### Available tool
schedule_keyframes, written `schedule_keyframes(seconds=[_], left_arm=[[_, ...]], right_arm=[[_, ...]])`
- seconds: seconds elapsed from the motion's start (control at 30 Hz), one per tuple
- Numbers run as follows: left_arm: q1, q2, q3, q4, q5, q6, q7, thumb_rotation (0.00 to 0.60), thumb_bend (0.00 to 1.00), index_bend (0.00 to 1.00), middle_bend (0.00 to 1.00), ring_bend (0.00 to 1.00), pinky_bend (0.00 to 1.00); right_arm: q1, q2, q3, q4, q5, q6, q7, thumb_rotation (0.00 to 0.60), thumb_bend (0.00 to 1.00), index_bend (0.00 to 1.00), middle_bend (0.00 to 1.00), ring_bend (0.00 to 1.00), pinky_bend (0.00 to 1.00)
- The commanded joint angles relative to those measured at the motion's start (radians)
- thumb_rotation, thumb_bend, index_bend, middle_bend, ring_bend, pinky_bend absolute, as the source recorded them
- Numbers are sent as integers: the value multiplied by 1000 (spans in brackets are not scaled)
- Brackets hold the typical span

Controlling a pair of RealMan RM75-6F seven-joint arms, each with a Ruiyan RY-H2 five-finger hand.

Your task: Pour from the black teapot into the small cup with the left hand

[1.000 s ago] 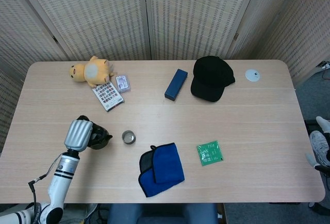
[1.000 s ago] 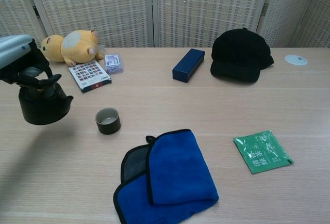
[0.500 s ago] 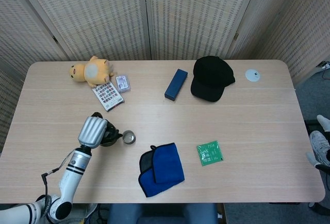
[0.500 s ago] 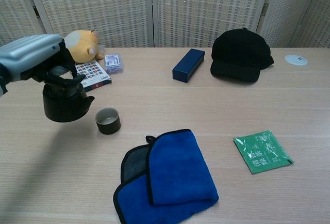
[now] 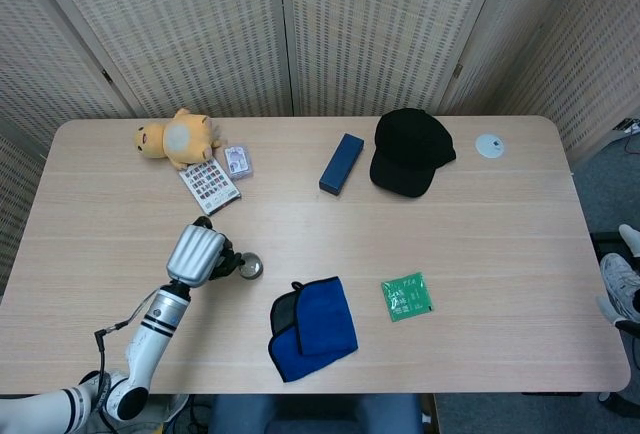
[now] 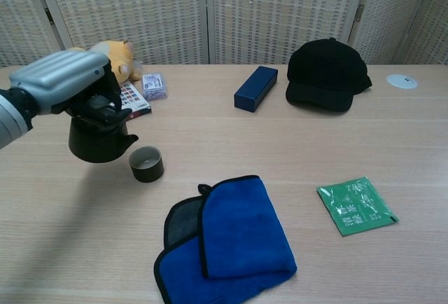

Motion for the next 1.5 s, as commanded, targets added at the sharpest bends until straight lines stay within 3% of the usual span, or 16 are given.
schedule_keyframes(seconds=[0.03, 1.5], left_arm=[[-5, -7, 2, 11, 2, -1, 7, 514, 402, 1000, 1000, 978, 356], [-49, -99, 78, 209, 165, 59, 180, 537, 402, 1000, 1000, 978, 356]], right_arm=[[0, 0, 0, 0, -1, 0, 0, 600, 184, 20, 148, 0, 0], [-15, -1, 2, 8, 3, 15, 14, 600, 183, 20, 148, 0, 0]])
